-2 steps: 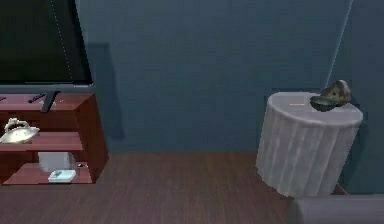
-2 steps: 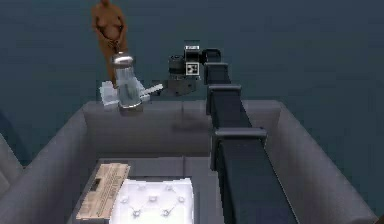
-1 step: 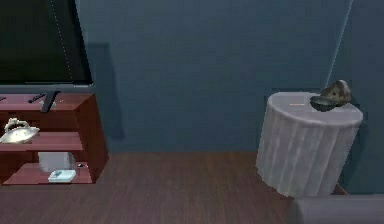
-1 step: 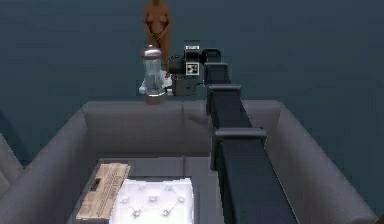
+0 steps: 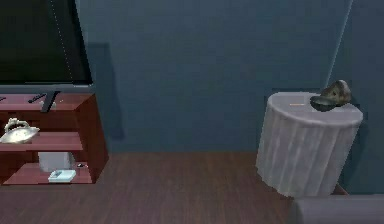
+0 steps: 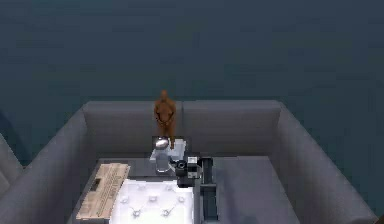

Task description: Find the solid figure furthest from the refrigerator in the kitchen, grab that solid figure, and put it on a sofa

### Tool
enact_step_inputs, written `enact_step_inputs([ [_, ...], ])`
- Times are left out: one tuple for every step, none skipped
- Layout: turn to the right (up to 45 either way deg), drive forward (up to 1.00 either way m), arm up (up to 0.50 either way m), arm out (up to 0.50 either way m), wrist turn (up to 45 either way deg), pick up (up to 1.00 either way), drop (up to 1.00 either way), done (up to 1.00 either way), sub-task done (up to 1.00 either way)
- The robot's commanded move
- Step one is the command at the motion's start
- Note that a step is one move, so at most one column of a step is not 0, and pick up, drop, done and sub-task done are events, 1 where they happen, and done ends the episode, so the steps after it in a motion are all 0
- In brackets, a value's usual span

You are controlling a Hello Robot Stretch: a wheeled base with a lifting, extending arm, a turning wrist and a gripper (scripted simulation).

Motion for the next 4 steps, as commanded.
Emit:
enact_step_inputs([
  [0.0, 0.0, -0.32, 0.0, 0.0, 0.0, 0.0, 0.0, 0.0],
  [0.0, 0.0, 0.0, 0.0, 0.0, 0.0, 1.0, 0.0, 0.0],
  [0.0, 0.0, 0.1, 0.0, 0.0, 0.0, 0.0, 0.0, 0.0],
  [0.0, 0.0, 0.0, -0.08, 0.0, 0.0, 0.0, 0.0, 0.0],
])
